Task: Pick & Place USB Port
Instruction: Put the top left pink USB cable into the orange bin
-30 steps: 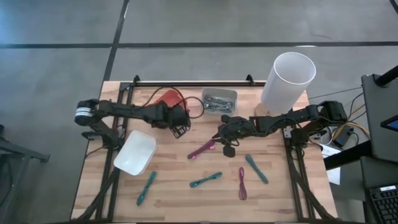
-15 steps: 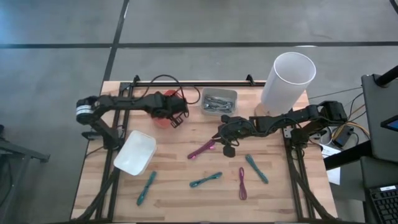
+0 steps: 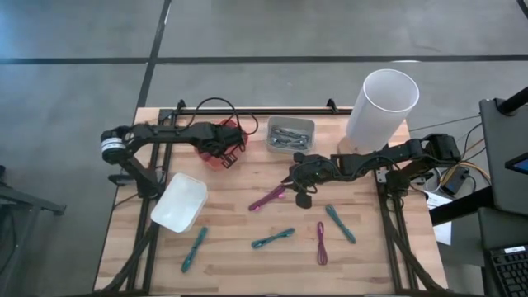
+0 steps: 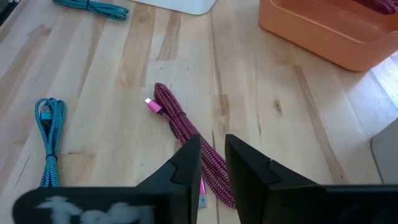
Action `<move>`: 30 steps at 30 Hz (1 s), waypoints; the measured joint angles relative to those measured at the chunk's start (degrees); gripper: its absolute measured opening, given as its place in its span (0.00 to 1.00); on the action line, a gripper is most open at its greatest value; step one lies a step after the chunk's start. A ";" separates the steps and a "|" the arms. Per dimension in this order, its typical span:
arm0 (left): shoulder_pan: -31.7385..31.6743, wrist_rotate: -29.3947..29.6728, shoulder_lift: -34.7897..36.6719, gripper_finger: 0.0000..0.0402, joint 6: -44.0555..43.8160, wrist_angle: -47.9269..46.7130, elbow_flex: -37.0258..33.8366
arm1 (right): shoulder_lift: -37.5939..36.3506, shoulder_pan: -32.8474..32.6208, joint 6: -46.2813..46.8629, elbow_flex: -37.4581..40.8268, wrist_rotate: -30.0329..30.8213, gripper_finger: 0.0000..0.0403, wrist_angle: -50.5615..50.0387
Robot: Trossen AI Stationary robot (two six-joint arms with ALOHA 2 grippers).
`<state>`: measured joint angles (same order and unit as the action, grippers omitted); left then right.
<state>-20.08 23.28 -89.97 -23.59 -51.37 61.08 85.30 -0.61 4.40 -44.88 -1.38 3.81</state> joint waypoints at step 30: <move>-3.46 -5.34 0.00 0.11 4.04 7.87 -4.22 | 0.00 -0.02 0.13 0.00 -0.07 0.27 -0.16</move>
<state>-23.54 17.93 -89.97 -19.55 -43.50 56.86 85.30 -0.62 4.54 -44.88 -1.45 3.66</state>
